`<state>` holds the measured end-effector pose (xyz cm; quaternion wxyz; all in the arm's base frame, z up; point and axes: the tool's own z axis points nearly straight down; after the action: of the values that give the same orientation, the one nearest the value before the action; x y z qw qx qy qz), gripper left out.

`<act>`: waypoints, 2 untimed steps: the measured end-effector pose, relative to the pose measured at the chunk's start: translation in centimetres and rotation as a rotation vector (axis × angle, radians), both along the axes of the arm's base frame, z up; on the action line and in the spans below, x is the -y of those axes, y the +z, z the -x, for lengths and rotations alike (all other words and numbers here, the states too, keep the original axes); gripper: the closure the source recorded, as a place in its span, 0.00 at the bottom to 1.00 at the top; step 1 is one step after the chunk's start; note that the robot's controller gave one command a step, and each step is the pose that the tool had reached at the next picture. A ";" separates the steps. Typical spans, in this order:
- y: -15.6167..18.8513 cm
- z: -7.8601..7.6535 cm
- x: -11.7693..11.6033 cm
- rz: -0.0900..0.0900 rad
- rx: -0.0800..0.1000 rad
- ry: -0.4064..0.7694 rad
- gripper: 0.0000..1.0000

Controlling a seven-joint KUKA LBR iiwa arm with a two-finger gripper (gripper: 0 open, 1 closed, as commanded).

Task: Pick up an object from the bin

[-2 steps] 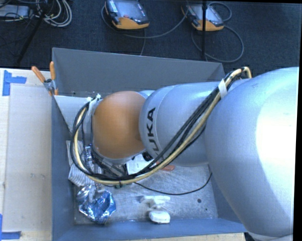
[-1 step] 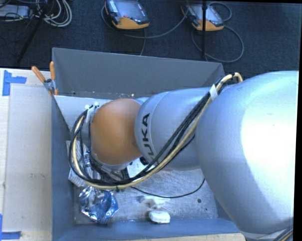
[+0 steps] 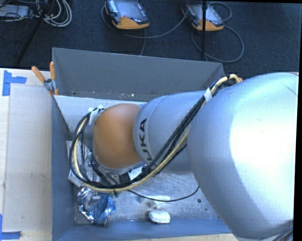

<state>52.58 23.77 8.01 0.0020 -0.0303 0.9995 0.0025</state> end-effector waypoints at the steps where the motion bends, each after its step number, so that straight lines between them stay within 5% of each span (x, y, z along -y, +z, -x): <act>1: 0.0 -0.6 0.9 -0.012 0.014 0.244 0.00; 2: 0.0 -5.1 -1.1 0.001 -0.002 0.639 1.00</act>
Offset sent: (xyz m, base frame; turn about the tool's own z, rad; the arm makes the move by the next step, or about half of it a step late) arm 0.0484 0.0064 -0.0101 -0.6428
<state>57.71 24.83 8.02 0.0001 -0.3429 0.9394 0.0025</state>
